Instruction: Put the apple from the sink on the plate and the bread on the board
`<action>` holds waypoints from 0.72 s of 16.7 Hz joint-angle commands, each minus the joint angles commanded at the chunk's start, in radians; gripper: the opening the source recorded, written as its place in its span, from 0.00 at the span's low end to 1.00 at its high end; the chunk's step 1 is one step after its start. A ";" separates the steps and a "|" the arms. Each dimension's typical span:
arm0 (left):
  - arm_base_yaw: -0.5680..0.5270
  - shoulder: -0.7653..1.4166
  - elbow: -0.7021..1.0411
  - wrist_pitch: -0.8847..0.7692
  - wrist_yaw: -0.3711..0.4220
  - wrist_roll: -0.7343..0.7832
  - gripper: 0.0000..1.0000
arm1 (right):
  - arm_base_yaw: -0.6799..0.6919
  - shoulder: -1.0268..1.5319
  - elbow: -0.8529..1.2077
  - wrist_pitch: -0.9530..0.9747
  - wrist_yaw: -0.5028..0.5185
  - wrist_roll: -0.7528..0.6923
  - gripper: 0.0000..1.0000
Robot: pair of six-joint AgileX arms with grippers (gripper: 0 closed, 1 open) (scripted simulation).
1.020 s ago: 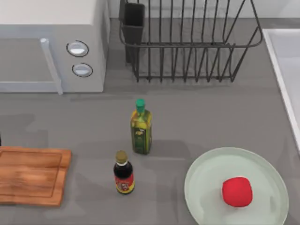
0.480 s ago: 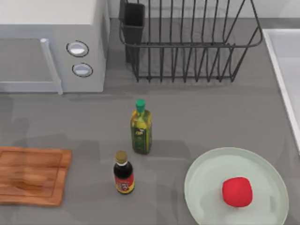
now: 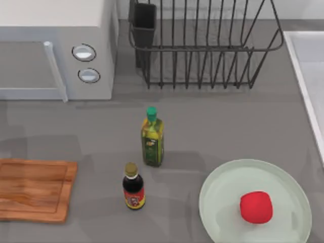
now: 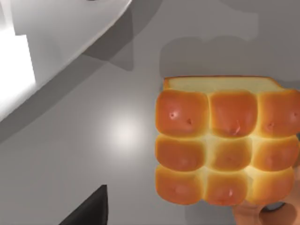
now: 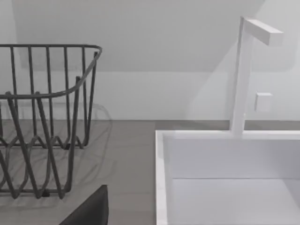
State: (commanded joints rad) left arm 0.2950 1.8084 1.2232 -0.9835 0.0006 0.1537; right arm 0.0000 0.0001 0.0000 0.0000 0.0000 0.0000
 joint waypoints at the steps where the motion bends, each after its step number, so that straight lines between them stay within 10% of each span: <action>1: 0.000 0.000 0.000 0.000 0.000 0.000 1.00 | 0.000 0.000 0.000 0.000 0.000 0.000 1.00; 12: 0.005 0.049 -0.196 0.244 0.000 0.006 1.00 | 0.000 0.000 0.000 0.000 0.000 0.000 1.00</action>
State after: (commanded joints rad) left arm 0.2996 1.8577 1.0267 -0.7399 0.0003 0.1593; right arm 0.0000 0.0001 0.0000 0.0000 0.0000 0.0000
